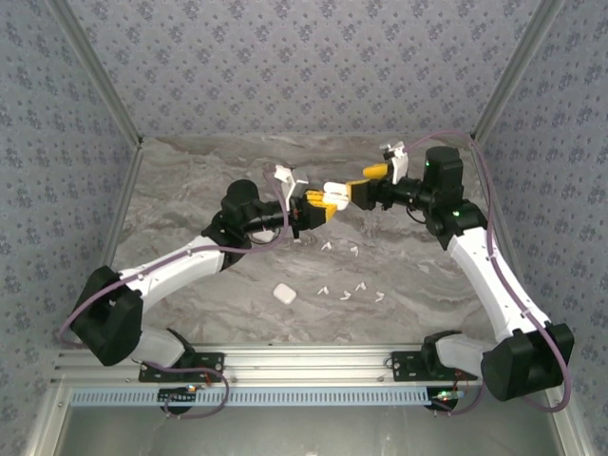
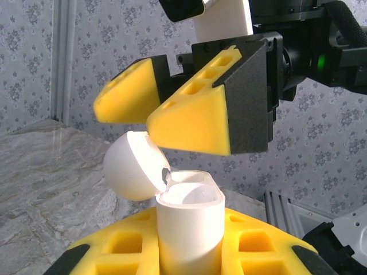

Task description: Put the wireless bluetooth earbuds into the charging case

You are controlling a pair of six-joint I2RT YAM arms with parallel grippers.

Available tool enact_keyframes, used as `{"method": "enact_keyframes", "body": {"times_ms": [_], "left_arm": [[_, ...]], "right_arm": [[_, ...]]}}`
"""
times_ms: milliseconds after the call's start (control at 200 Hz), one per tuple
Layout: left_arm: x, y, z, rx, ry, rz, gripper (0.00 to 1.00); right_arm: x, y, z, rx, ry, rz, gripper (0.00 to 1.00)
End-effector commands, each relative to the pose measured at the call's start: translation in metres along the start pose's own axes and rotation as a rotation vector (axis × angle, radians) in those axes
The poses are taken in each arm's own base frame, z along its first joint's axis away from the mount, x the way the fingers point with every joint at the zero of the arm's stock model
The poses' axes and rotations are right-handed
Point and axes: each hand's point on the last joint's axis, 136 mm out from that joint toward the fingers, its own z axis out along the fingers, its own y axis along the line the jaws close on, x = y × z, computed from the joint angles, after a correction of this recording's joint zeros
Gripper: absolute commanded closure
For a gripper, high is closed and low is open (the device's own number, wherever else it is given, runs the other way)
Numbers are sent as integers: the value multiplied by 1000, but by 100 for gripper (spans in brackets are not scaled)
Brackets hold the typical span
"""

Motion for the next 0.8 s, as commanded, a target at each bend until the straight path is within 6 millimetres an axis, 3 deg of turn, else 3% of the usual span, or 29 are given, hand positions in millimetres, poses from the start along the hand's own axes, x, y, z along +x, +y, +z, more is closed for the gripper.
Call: {"method": "enact_keyframes", "body": {"times_ms": [0,150,380,490,795], "left_arm": [[-11,-11,-8,3,-19,72,100],[-5,-4,-17,-70,-16,103,100],[-1,1,-34,-160,-25,149,100],[-4,-2,-39,-169,-26,168,100],[-7,-8,-45,-163,-43,182,100]], "right_arm": [[-15,-1,-26,72,-32,-6,21],[20,-18,-36,188,78,86,21],[128,-48,-29,330,423,289,34],[169,-60,-20,394,553,331,37],[225,-73,22,431,749,331,44]]}}
